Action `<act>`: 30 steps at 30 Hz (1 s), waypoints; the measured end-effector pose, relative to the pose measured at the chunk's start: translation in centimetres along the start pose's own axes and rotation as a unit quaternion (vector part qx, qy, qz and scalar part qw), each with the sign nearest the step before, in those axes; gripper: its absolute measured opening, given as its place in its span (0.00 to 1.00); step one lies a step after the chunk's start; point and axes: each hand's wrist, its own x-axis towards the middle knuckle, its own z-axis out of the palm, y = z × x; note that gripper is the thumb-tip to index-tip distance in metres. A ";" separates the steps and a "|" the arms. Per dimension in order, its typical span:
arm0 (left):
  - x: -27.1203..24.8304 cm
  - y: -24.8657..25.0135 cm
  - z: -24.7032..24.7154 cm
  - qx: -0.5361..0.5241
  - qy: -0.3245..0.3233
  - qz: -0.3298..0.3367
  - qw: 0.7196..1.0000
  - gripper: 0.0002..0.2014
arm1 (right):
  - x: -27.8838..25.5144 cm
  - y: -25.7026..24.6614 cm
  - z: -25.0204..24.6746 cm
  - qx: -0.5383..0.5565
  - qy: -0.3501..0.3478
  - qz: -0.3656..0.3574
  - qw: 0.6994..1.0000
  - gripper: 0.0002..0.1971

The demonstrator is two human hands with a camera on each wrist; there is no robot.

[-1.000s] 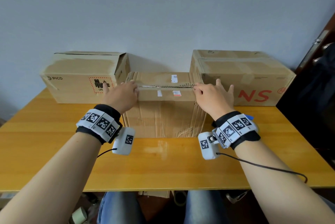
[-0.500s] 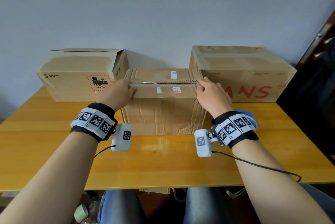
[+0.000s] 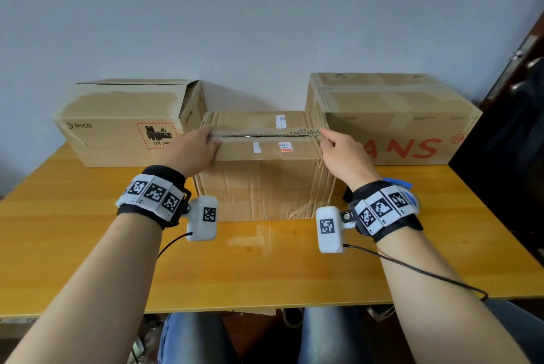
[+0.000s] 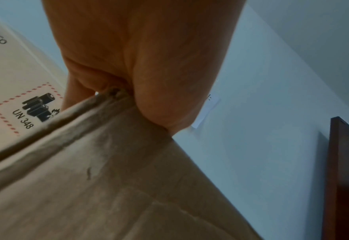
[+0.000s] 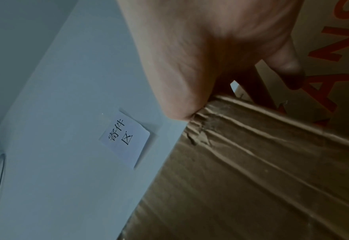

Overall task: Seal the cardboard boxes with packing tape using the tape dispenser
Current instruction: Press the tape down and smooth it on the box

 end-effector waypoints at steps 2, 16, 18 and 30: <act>0.2 -0.1 0.1 -0.031 -0.002 -0.013 0.999 0.23 | -0.1 -0.1 -0.2 -0.002 -0.010 0.003 1.000 0.25; 2.1 -1.8 0.4 -0.046 0.036 -0.065 0.996 0.21 | 2.0 0.8 -1.2 -0.040 -0.007 0.038 0.998 0.23; 2.2 -2.0 0.4 -0.056 0.039 -0.066 0.995 0.21 | 2.1 0.8 -1.4 -0.051 0.002 0.033 0.998 0.24; 1.0 2.2 0.9 0.025 -0.026 0.144 0.989 0.23 | 1.1 -4.3 -0.1 -0.130 -0.073 -0.179 0.973 0.22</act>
